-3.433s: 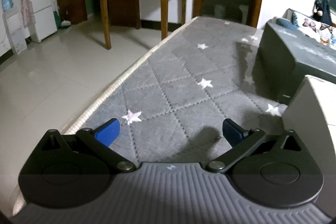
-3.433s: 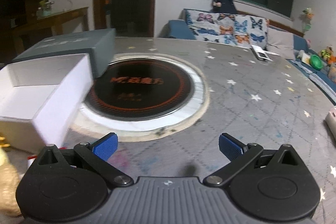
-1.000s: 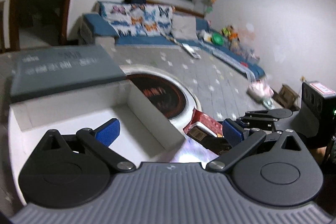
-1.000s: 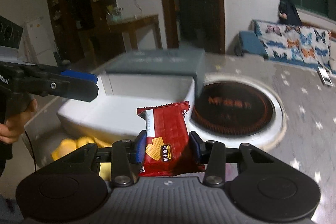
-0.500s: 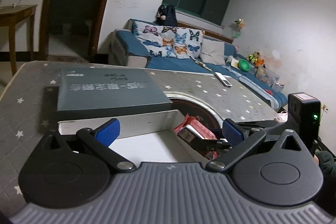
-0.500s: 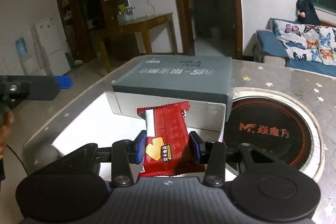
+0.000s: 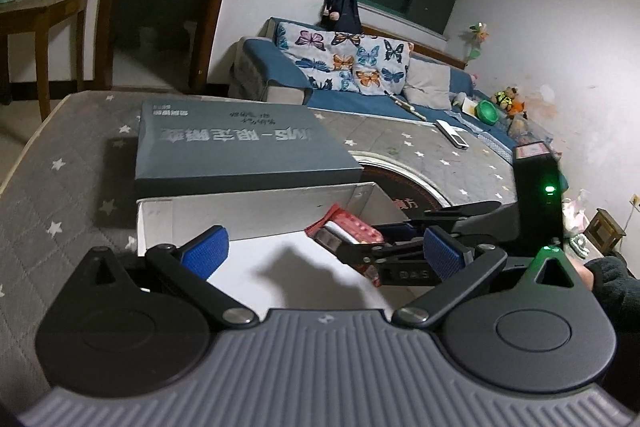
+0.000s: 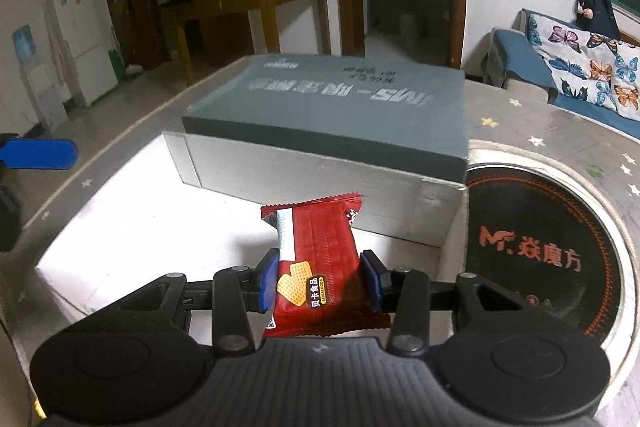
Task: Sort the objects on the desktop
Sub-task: 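Carry the red packet with the right tool into the white box and release, then grasp the beige peanut toy with the left tool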
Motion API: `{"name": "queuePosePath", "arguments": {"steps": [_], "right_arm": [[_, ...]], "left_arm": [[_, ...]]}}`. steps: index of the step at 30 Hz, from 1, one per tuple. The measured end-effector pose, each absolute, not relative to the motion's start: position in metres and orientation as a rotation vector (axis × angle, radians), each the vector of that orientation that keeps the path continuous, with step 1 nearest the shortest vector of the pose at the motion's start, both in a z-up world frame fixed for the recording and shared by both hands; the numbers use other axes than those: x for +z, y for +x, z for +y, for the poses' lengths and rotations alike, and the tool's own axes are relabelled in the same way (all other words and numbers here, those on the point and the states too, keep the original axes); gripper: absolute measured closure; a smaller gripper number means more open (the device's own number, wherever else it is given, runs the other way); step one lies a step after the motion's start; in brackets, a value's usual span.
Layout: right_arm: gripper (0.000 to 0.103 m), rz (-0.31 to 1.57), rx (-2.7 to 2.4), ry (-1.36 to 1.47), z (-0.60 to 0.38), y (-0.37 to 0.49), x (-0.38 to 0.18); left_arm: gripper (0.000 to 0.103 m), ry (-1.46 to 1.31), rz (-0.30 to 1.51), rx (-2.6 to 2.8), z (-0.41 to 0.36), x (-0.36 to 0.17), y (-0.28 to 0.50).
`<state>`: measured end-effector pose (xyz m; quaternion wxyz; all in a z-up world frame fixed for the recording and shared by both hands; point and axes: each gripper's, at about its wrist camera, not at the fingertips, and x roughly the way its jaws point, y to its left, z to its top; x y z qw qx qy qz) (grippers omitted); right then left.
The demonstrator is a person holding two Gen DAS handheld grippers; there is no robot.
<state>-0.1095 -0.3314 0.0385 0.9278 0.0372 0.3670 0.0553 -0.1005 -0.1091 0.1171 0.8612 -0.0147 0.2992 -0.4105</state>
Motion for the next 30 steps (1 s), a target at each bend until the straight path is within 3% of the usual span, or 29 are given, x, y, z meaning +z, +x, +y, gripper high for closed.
{"name": "queuePosePath", "arguments": {"steps": [18, 21, 24, 28, 30], "right_arm": [[0.058, 0.829, 0.111, 0.03, -0.322, -0.095, 0.031], [0.049, 0.788, 0.106, 0.039, -0.326, -0.11, 0.042], [0.046, 0.736, 0.107, 0.051, -0.332, -0.135, 0.057], [0.031, 0.665, 0.089, 0.058, -0.344, -0.183, 0.074], [0.03, 0.645, 0.074, 0.053, -0.35, -0.211, 0.078]], "left_arm": [[0.0, -0.003, 0.678, -0.882, -0.095, 0.103, -0.13], [0.0, 0.006, 0.671, -0.908, -0.095, 0.105, -0.139], [0.0, 0.012, 0.672, -0.956, -0.099, 0.106, -0.149], [0.0, 0.034, 0.672, -1.026, -0.113, 0.108, -0.16], [0.0, 0.051, 0.671, -1.06, -0.12, 0.108, -0.165]]}}
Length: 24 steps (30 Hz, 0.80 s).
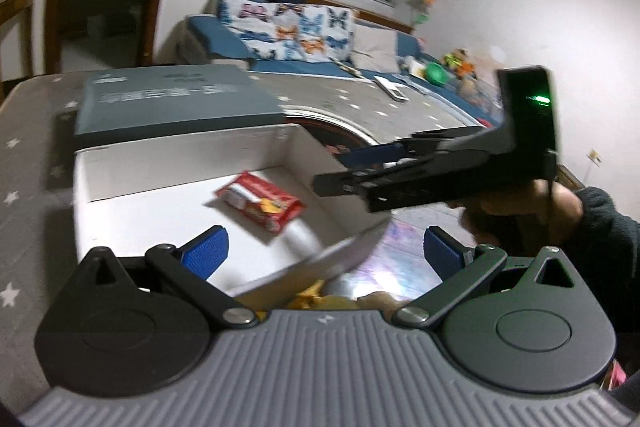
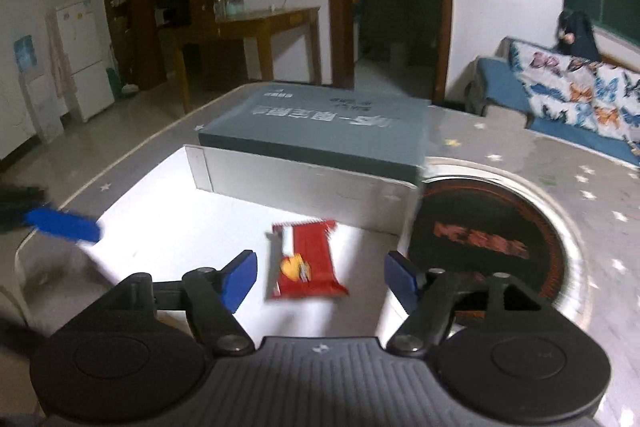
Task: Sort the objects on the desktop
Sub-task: 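Grasp the beige peanut toy with the left tool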
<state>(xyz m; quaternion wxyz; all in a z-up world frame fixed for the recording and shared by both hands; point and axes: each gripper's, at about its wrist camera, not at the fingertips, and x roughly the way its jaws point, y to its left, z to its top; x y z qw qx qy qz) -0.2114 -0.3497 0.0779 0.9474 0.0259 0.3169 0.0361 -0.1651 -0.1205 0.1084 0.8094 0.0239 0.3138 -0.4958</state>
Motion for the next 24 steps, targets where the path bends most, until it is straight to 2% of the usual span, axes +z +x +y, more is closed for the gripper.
{"name": "queuePosePath", "arguments": {"steps": [3, 11, 18, 23, 24], "right_arm": [[0.02, 0.641, 0.068, 0.06, -0.359, -0.253, 0.077], [0.021, 0.725, 0.113, 0.084, -0.351, -0.319, 0.051], [0.035, 0.766, 0.14, 0.117, -0.336, -0.321, 0.022], [0.04, 0.772, 0.141, 0.14, -0.334, -0.322, 0.012], [0.044, 0.77, 0.142, 0.14, -0.333, -0.323, 0.011]], "left_arm": [[0.0, 0.071, 0.673, -1.12, -0.132, 0.108, -0.169], [0.0, 0.179, 0.769, -1.258, -0.182, 0.089, -0.18], [0.002, 0.271, 0.864, -1.286, -0.218, 0.06, -0.183], [0.004, 0.31, 0.919, -1.274, -0.229, 0.046, -0.174], [0.004, 0.317, 0.93, -1.27, -0.231, 0.044, -0.172]]}}
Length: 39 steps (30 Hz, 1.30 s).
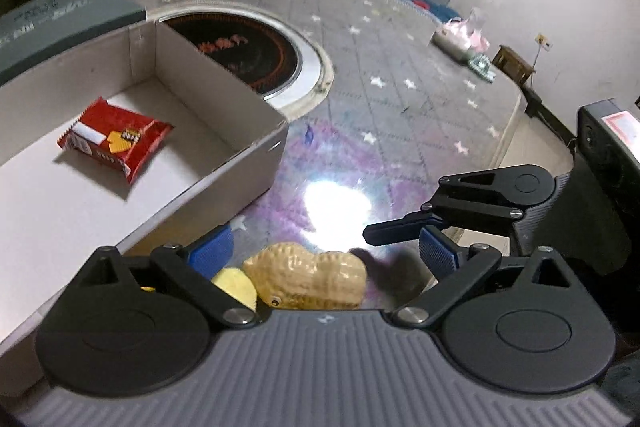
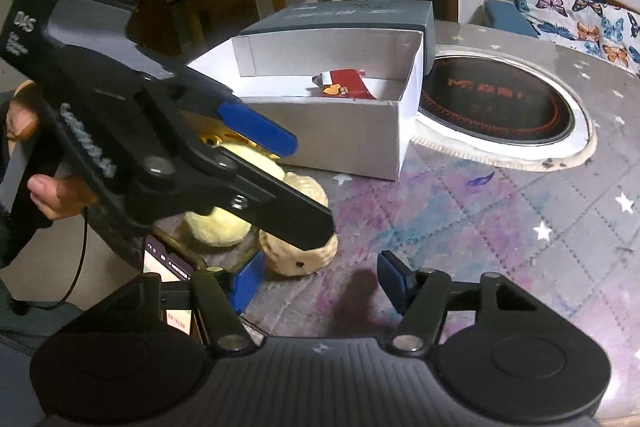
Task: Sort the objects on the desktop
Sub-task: 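Grasp the beige peanut toy with the left tool, then carry the peanut toy with the left tool into the box and release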
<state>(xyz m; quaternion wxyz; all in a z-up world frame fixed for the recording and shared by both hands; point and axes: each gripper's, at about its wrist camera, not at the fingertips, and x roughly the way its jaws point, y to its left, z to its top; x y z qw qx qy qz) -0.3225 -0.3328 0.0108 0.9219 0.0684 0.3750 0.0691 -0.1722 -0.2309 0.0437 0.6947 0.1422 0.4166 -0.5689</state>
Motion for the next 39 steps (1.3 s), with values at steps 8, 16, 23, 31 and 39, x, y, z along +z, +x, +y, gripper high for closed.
{"name": "queuePosePath", "arguments": {"steps": [8, 16, 23, 31, 39], "right_arm": [[0.055, 0.769, 0.134, 0.123, -0.33, -0.32, 0.004], [0.058, 0.768, 0.104, 0.129, -0.341, -0.325, 0.003], [0.052, 0.74, 0.113, 0.107, -0.348, -0.322, 0.007], [0.053, 0.747, 0.125, 0.083, -0.352, -0.312, 0.0], [0.054, 0.73, 0.105, 0.057, -0.35, -0.316, 0.01]], "left_arm": [[0.006, 0.405, 0.93, -1.291, -0.238, 0.043, -0.177], [0.008, 0.414, 0.947, -1.301, -0.245, 0.039, -0.18], [0.008, 0.401, 0.985, -1.274, -0.253, 0.035, -0.182], [0.024, 0.37, 1.029, -1.248, -0.258, 0.028, -0.182], [0.036, 0.318, 1.016, -1.229, -0.253, 0.035, -0.181]]}}
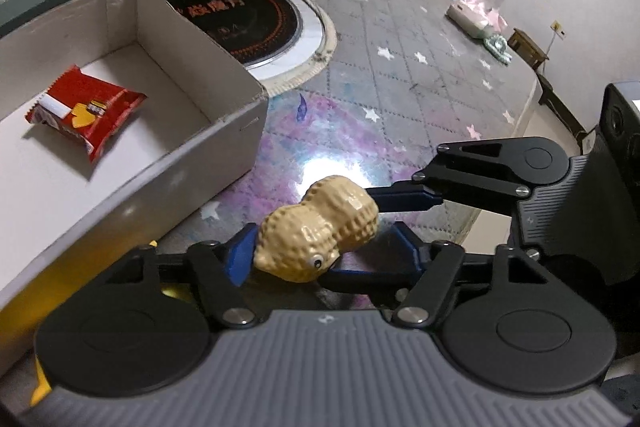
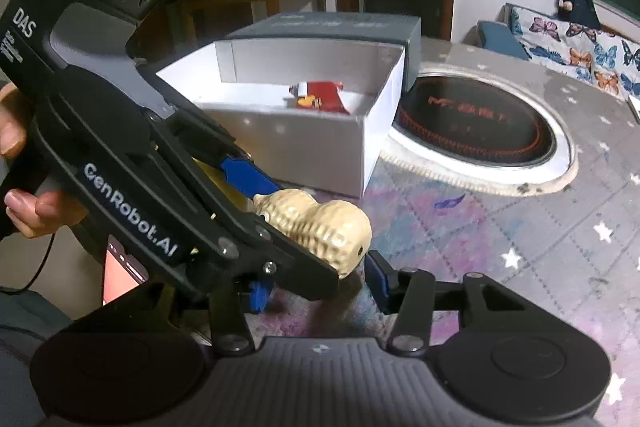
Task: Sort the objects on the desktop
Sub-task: 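Carry the peanut toy with the left tool into the box and release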
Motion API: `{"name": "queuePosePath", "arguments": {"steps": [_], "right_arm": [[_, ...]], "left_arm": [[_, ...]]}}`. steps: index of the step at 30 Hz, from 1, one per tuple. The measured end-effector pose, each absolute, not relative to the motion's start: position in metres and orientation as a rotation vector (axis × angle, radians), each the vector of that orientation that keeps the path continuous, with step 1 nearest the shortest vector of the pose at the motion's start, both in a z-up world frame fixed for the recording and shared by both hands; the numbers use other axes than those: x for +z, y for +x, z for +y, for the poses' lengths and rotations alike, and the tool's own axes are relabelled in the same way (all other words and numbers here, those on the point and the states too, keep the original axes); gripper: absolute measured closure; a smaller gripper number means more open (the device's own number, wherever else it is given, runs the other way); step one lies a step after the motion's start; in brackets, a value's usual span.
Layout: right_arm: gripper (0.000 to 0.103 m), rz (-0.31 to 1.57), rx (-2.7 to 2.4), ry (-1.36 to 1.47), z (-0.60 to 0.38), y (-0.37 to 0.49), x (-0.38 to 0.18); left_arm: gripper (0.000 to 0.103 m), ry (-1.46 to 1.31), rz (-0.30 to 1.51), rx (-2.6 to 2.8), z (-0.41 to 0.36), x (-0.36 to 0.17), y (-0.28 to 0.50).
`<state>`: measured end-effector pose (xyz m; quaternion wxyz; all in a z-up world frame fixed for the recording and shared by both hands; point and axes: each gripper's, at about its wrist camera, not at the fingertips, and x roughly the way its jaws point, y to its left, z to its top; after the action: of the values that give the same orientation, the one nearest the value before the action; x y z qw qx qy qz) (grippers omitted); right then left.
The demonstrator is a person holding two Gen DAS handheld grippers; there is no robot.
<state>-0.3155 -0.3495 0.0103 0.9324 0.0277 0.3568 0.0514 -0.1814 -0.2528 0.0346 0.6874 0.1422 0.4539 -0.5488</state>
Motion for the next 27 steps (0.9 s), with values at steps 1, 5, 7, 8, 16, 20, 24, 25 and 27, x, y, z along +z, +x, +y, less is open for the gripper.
{"name": "queuePosePath", "arguments": {"steps": [1, 5, 7, 8, 16, 20, 24, 25, 27], "right_arm": [[0.054, 0.726, 0.104, 0.051, -0.349, -0.316, 0.015], [0.054, 0.681, 0.109, -0.017, -0.34, -0.318, 0.041], [0.054, 0.65, 0.118, -0.054, -0.335, -0.315, 0.056], [0.054, 0.635, 0.125, -0.074, -0.333, -0.312, 0.063], [0.054, 0.56, 0.231, -0.199, -0.316, -0.231, 0.084], [0.054, 0.595, 0.292, -0.185, -0.313, -0.18, 0.073], [0.054, 0.658, 0.325, -0.179, -0.312, -0.143, 0.057], [0.054, 0.675, 0.331, -0.178, -0.312, -0.136, 0.052], [0.054, 0.708, 0.335, -0.172, -0.313, -0.127, 0.044]], "left_arm": [[0.037, 0.305, 1.013, -1.227, -0.25, 0.038, -0.181], [0.037, 0.255, 0.955, -1.226, -0.235, 0.063, -0.181], [0.037, 0.232, 0.905, -1.219, -0.225, 0.079, -0.18], [0.037, 0.22, 0.881, -1.213, -0.221, 0.087, -0.178], [0.037, 0.144, 0.793, -1.065, -0.192, 0.112, -0.118], [0.037, 0.091, 0.857, -0.991, -0.183, 0.097, -0.071], [0.037, 0.061, 0.912, -0.944, -0.182, 0.079, -0.041], [0.037, 0.054, 0.929, -0.938, -0.184, 0.073, -0.035], [0.037, 0.039, 0.961, -0.929, -0.187, 0.063, -0.027]]}}
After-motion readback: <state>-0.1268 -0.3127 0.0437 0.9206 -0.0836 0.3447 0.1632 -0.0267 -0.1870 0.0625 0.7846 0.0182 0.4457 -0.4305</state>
